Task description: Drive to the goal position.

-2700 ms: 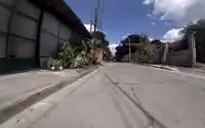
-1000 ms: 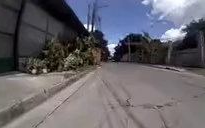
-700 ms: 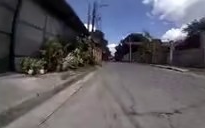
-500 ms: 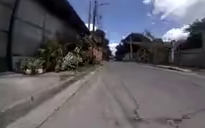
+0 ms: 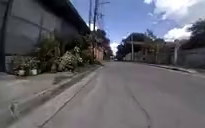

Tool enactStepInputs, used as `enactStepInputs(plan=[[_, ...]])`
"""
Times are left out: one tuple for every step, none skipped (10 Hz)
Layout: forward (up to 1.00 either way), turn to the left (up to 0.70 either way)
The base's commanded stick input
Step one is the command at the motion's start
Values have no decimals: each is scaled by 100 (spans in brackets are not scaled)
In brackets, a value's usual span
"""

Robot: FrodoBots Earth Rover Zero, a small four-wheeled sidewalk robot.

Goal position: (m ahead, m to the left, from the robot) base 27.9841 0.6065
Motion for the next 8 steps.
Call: enactStepInputs(plan=[[70, -21], [70, -16], [70, -10], [70, -5], [70, 0], [70, 0], [70, 0], [70, 0]])
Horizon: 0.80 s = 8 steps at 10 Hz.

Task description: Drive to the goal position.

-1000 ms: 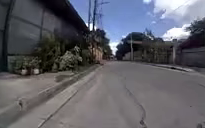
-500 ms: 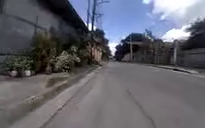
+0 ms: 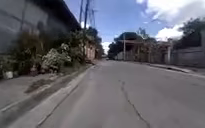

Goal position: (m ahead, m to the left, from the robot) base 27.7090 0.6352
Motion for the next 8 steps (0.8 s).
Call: enactStepInputs(plan=[[70, 0], [70, 0], [70, 0], [70, 0], [70, 0], [70, 0], [70, 0], [70, 0]])
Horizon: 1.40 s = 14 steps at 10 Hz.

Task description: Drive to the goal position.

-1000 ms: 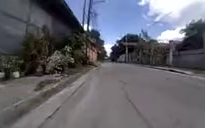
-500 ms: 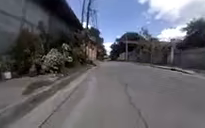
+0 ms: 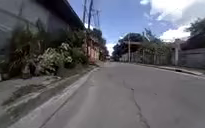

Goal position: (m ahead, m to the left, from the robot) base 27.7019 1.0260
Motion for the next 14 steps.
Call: enactStepInputs(plan=[[70, 0], [70, 0], [70, -5], [70, -14], [70, -22], [70, -30], [70, -35], [70, -35], [70, -35], [70, -26], [70, -12], [70, 0], [70, 0], [70, 0]])
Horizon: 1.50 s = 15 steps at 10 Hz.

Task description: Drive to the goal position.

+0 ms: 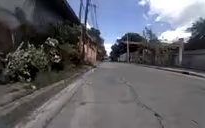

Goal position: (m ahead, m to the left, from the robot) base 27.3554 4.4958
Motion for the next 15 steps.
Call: enactStepInputs(plan=[[70, 0], [70, 0], [70, 0], [70, 0], [70, 0], [70, 0], [70, 0], [70, 0], [70, 0], [70, 0], [70, 0], [70, 0], [70, 0], [70, 0], [70, 0]])
